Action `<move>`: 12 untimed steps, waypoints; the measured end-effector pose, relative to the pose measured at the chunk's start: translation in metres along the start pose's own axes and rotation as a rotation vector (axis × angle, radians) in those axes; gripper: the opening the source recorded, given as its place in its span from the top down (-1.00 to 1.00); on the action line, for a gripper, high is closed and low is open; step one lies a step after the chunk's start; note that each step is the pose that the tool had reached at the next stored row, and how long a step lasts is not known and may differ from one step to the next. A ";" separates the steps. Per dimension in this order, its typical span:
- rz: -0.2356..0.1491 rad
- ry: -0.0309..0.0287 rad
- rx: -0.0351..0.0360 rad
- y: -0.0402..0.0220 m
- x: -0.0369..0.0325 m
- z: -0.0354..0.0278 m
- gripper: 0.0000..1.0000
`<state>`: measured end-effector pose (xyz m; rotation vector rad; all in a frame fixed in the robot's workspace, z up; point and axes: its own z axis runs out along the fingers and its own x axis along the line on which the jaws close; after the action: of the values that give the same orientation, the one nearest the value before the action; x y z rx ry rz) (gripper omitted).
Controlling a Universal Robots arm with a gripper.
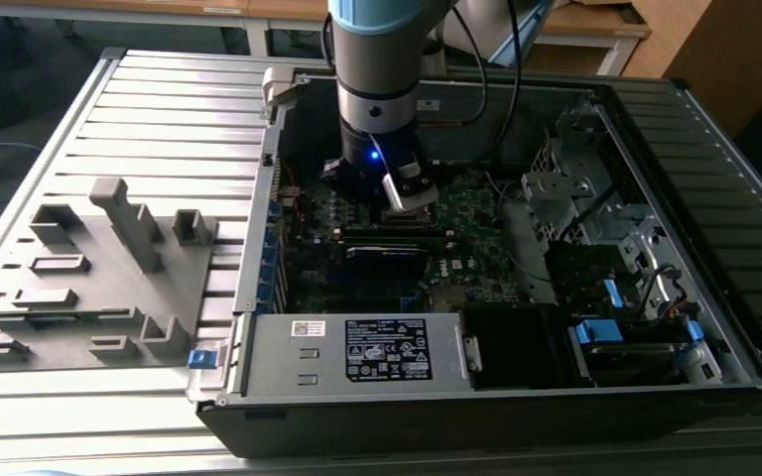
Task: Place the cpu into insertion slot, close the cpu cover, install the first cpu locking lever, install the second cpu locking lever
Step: 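Install the second cpu locking lever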
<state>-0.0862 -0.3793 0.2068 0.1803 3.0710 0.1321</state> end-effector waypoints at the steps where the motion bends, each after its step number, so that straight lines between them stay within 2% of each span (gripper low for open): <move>1: 0.000 0.0000 0.0000 0.0000 0.0000 0.0000 0.79; 12: 0.000 0.0000 -0.0001 -0.0045 -0.0005 -0.0003 0.79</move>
<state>-0.0862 -0.3838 0.2068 0.1802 3.0709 0.1323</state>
